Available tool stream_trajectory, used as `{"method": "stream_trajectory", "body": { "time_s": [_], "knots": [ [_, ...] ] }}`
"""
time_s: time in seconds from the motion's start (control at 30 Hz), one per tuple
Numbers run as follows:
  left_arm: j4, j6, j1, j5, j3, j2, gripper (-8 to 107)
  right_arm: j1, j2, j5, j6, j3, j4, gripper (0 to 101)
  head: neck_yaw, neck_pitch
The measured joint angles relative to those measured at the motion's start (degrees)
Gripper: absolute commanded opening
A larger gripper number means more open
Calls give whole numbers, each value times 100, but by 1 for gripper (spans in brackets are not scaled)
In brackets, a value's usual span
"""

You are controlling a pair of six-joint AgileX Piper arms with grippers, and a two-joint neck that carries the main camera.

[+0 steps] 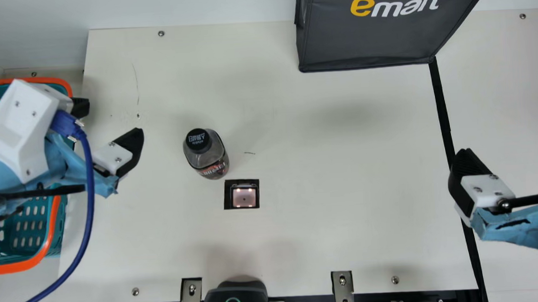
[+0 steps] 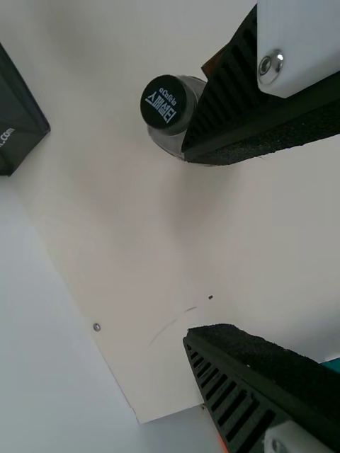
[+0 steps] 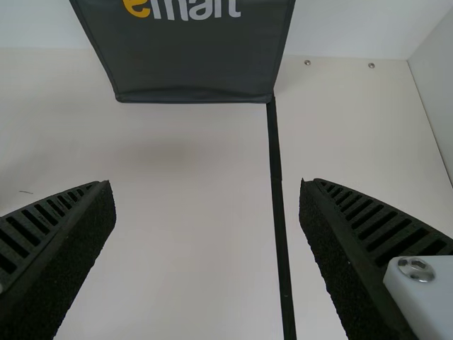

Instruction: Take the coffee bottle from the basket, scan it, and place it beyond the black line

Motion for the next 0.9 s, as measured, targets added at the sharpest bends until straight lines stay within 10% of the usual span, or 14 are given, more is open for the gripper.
{"method": "stream_trajectory", "body": {
  "time_s": [0.9],
  "knots": [
    [2834, -3944, -2583, 203, -254, 51, 90, 0, 0, -6, 0, 0, 0, 91, 0, 0]
  ]
}}
